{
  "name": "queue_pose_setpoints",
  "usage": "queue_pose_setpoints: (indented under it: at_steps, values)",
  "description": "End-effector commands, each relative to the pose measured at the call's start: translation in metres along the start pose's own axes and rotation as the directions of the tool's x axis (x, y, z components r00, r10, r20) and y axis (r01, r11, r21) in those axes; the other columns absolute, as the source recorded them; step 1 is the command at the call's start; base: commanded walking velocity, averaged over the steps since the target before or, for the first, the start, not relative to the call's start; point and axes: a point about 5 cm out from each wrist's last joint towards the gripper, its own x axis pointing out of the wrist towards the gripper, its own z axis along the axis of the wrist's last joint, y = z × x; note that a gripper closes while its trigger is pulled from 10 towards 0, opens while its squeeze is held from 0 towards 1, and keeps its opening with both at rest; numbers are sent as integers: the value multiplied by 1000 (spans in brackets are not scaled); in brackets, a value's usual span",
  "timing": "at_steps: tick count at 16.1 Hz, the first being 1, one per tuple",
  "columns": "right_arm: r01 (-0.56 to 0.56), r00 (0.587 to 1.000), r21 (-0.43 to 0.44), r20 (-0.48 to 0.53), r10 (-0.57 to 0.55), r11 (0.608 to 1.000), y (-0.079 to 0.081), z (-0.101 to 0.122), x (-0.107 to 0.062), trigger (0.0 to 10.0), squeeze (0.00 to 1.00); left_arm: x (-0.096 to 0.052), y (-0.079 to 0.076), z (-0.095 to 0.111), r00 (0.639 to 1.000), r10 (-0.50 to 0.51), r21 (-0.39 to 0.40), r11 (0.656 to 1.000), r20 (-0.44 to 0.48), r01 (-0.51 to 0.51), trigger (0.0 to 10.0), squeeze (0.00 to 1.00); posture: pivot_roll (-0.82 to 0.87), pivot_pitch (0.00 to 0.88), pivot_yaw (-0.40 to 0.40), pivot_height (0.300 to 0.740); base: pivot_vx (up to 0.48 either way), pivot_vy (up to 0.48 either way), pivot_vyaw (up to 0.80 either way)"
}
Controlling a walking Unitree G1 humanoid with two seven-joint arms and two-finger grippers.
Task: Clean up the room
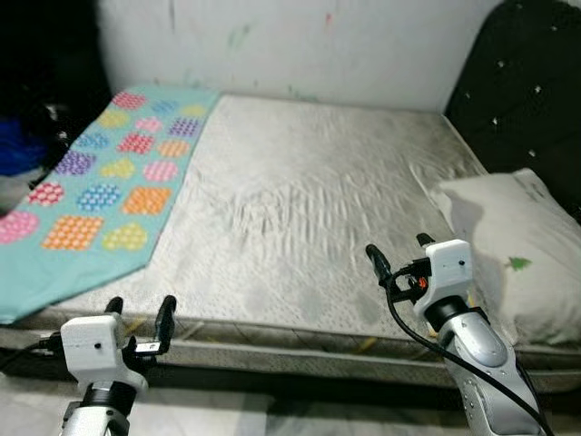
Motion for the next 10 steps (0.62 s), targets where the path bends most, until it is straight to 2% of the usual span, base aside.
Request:
queue_pose_setpoints:
  at_steps: [1,10]
  values:
    - [2,1000,-4,5,-2,1000,-2,3,0,10000,0,1,-1,0,1000,-5,-3,1000,-6,5,10000,0,-8,0,-53,740,368,0,0]
    - [4,1000,5,1,-4,1000,-2,2,3,10000,0,4,-2,0,1000,-20,-15,1000,-6,20,10000,0,-5,0,-53,740,370,0,0]
